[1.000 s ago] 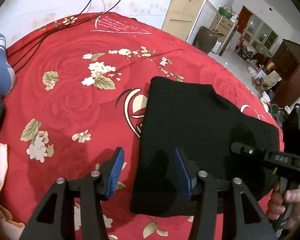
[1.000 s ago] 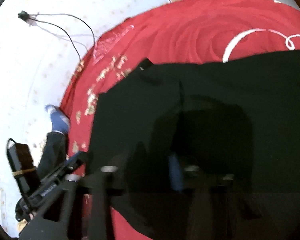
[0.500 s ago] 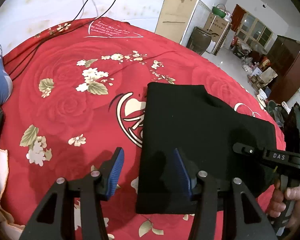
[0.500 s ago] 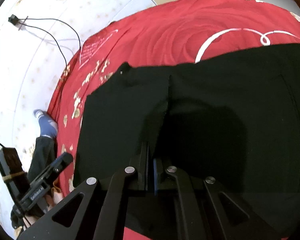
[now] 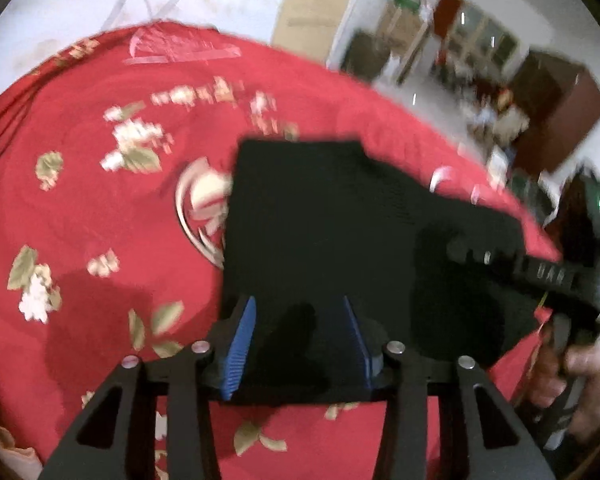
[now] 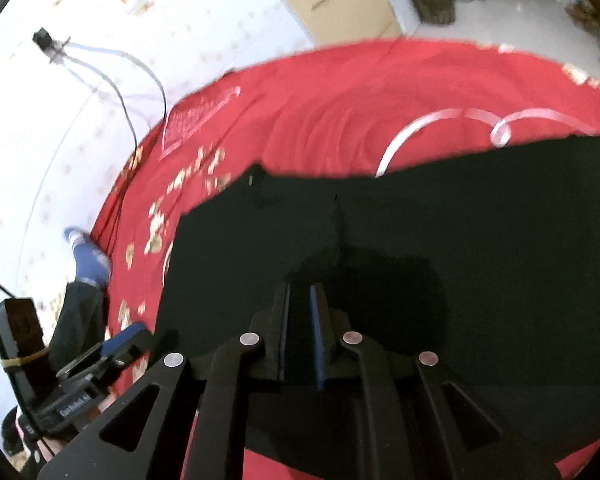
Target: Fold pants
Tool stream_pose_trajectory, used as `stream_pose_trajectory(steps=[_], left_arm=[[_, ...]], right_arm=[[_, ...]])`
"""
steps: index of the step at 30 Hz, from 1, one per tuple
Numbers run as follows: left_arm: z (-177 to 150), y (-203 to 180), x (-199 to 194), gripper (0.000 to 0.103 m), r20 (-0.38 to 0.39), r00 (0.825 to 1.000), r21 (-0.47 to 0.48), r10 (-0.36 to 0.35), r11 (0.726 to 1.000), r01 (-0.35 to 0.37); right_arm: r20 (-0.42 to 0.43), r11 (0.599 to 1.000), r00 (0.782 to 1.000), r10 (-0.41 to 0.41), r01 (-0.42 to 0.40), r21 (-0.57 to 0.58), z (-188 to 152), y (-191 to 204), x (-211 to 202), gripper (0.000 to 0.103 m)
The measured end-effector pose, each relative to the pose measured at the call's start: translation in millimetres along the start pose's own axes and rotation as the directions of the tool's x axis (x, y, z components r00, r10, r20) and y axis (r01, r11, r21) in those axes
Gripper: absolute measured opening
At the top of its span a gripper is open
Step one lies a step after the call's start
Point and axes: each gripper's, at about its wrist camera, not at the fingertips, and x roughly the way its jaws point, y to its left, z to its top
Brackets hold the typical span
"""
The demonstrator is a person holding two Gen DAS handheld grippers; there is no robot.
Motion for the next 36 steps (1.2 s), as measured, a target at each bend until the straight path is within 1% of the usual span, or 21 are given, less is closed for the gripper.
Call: stream_pose_trajectory(steps=[1,2,3,6,7,9,11,13,15,16,17,18,20,22,23,25,29,31,33,36], left_arm=[[-2,-1,8,0.043,-0.043,0.999,0.010,0.025,1.000,-0.024],[-2,-1,9,0.041,-0.047,0.998,0.007,0.030,1.000,-0.029],[-1,-1,6,0.041,-0.035,0.999,0.000,0.021,1.000,-0.021],[0,4,4,0.041,-0.031,0.999,-0.023,0.021,1.000,-0.021],[1,4,3,0.041,-0.022,0.999,-0.027,0.023,0.999,-0.023],[6,2,1,0.041,0.002,0.999,-0.018,0.034,0.999,-0.034],[11,2,3,0.041,0.004,0.999,-0.019,0.034,0.999,-0.034],[9,5,7,0.041,-0.009,0.999,-0.033,0.034,0.999,-0.035],[6,6,7,0.041,0.001,0.999,-0.024,0.036,0.999,-0.036],[6,5,8,0.041,0.001,0.999,-0.016,0.042,0.999,-0.041],[6,4,7,0.041,0.001,0.999,-0.012,0.045,0.999,-0.045],[6,3,7,0.041,0.000,0.999,-0.012,0.047,0.999,-0.047],[5,2,5,0.041,-0.001,0.999,-0.015,0.044,0.999,-0.044],[4,0,3,0.041,-0.001,0.999,-0.013,0.046,0.999,-0.046],[3,-2,2,0.041,-0.001,0.999,-0.006,0.051,0.999,-0.051],[0,-9,-3,0.041,0.007,0.998,0.017,0.061,0.998,-0.061],[-5,-19,-11,0.042,0.015,0.999,0.037,0.052,0.998,-0.053],[-10,-21,-13,0.042,0.018,0.998,0.044,0.061,0.997,-0.061],[-17,-22,-10,0.042,-0.003,0.998,0.052,0.069,0.996,-0.069],[-25,-21,-4,0.043,-0.033,0.996,0.047,0.082,0.996,-0.080]], right_arm=[[-0.026,1.000,1.000,-0.009,0.009,0.001,-1,0,6,0.009],[-0.041,0.999,0.998,-0.037,0.036,-0.005,-2,0,11,0.009],[-0.046,0.997,0.996,-0.075,0.074,-0.013,-2,-1,13,0.009],[0.019,0.992,0.993,-0.113,0.113,-0.049,6,4,5,0.009],[0.035,0.992,0.994,-0.107,0.109,-0.066,10,7,4,0.009],[0.039,0.992,0.996,-0.086,0.089,-0.084,19,11,8,0.009],[0.037,0.992,0.997,-0.073,0.076,-0.104,27,13,15,0.009],[0.017,0.990,0.997,-0.078,0.080,-0.118,36,12,27,0.009],[-0.002,0.989,0.996,-0.095,0.094,-0.115,42,6,37,0.009],[0.018,0.990,0.996,-0.089,0.091,-0.108,46,2,35,0.009],[0.018,0.989,0.994,-0.110,0.111,-0.102,47,1,34,0.009],[0.020,0.989,0.994,-0.110,0.112,-0.093,47,-1,31,0.009],[0.005,0.990,0.993,-0.120,0.120,-0.078,41,-1,23,0.010],[-0.016,0.993,0.995,-0.094,0.093,-0.068,29,5,11,0.011],[-0.021,0.993,0.996,-0.091,0.090,-0.072,24,8,6,0.017],[-0.051,0.991,0.994,-0.100,0.095,-0.098,6,19,-5,0.022],[-0.132,0.989,0.985,-0.112,0.098,-0.108,-27,29,-11,0.022],[-0.165,0.985,0.975,-0.151,0.133,-0.114,-42,29,-8,0.022],[-0.199,0.985,0.967,-0.161,0.145,-0.096,-50,26,-4,0.022],[-0.202,0.980,0.961,-0.189,0.171,-0.103,-54,30,-5,0.022]])
